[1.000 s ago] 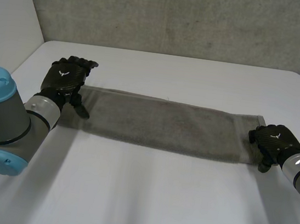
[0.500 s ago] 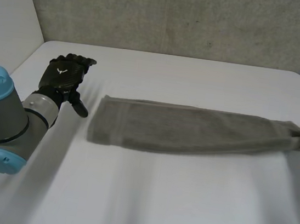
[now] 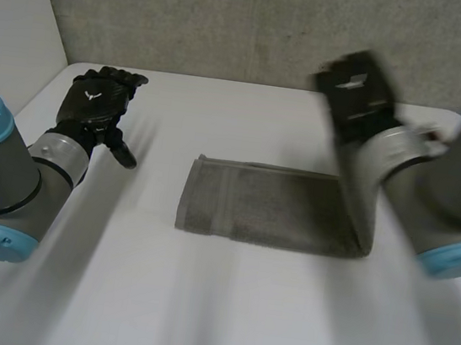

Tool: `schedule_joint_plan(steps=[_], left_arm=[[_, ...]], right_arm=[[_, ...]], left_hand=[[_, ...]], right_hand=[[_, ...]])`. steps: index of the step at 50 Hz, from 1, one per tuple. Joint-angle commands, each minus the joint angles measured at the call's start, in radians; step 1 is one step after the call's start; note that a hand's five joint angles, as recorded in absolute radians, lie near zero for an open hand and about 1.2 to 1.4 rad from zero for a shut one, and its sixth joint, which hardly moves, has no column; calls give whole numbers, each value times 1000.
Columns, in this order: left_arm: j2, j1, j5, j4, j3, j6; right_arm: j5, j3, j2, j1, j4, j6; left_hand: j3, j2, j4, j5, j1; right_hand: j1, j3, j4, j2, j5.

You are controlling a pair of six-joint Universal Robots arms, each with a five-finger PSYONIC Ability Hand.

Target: Fold the towel.

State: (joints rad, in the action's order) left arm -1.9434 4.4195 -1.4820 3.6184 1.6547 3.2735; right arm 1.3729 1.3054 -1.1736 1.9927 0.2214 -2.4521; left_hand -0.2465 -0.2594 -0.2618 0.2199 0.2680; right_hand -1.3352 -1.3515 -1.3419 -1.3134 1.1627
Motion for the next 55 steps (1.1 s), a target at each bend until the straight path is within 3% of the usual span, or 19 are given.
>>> schedule_joint_plan(steps=[1,5,7,9,11,17,27,36,47,50,52,55], left_arm=[[-2,-11,0,0,7,0],[-5,-11,0,0,8,0],[-8,-12,0,0,8,0],[-9,-12,0,0,8,0],[-11,-12,0,0,7,0],[-11,-34,0,0,2,0],[-12,-130,-1,0,-7,0],[-23,-200,-1,0,-3,2],[-39,-207,-3,2,-3,2],[-46,-207,-3,0,-1,2],[-48,-207,-3,2,-1,2],[-48,-207,-4,2,-1,2]], right_arm=[[-46,-20,181,267,69,96],[-46,-34,294,331,53,154],[-44,-34,316,336,52,165],[-35,-32,324,330,50,165],[-28,-25,319,322,50,159],[-2,25,210,299,44,97],[-2,208,31,103,42,-91],[-11,351,14,-41,42,-114],[-77,390,97,-149,42,-111],[-90,374,134,-150,41,-116],[-89,361,149,-152,38,-116],[-89,356,149,-152,32,-119]], left_hand=[[56,69,72,-204,-78],[59,72,75,-207,-81],[59,72,75,-207,-81],[59,72,75,-207,-81],[59,72,75,-207,-81],[59,72,75,-207,-81],[56,69,72,-204,-78],[56,69,72,-204,-78],[56,69,72,-204,-78],[56,69,72,-204,-78],[56,69,72,-204,-78],[56,69,72,-204,-78]], right_hand=[[-61,-45,-54,-83,59],[-61,-45,-54,-83,59],[82,98,88,60,-84],[1087,1103,1093,1065,-1089],[1161,1177,1167,1139,-1163],[1161,1177,1167,1139,-1163],[1161,1177,1167,1139,-1163],[1130,1146,1137,1108,-1132],[910,926,916,888,-912],[745,762,752,723,-747],[497,513,504,475,-499],[402,418,408,380,-404]])
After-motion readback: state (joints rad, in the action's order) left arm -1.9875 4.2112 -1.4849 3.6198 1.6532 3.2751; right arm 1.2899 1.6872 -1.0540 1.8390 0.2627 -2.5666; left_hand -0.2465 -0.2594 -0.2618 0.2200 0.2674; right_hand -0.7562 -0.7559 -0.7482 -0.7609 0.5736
